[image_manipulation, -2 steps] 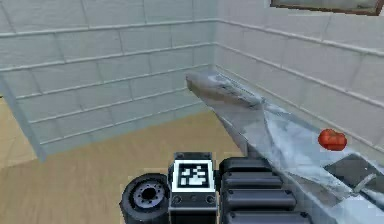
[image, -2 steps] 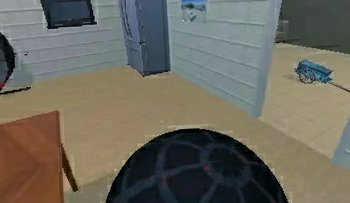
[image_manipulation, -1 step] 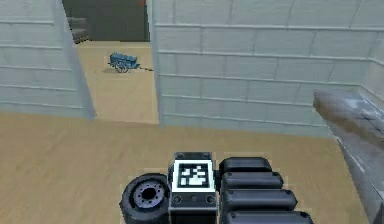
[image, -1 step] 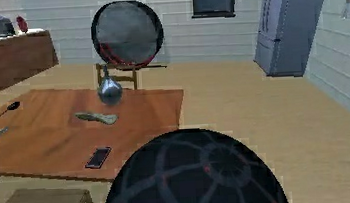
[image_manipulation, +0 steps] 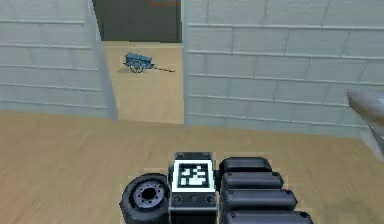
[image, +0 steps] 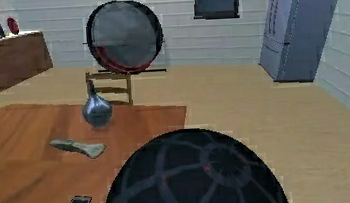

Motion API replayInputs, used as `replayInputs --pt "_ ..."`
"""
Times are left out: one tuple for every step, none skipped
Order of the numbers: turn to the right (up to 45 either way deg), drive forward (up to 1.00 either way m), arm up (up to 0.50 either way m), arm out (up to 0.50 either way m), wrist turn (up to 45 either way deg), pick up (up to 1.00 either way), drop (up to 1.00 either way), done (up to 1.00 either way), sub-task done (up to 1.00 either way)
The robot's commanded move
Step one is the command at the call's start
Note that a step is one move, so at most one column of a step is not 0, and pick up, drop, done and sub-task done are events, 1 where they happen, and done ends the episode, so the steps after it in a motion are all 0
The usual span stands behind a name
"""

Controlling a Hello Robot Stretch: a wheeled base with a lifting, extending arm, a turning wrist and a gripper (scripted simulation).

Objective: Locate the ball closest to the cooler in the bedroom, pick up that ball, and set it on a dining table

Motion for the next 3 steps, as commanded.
replayInputs --pt "-45.0 0.0 0.0 0.0 0.0 0.0 0.0 0.0 0.0" --pt "-45.0 0.0 0.0 0.0 0.0 0.0 0.0 0.0 0.0" --pt "-18.0 0.0 0.0 0.0 0.0 0.0 0.0 0.0 0.0"
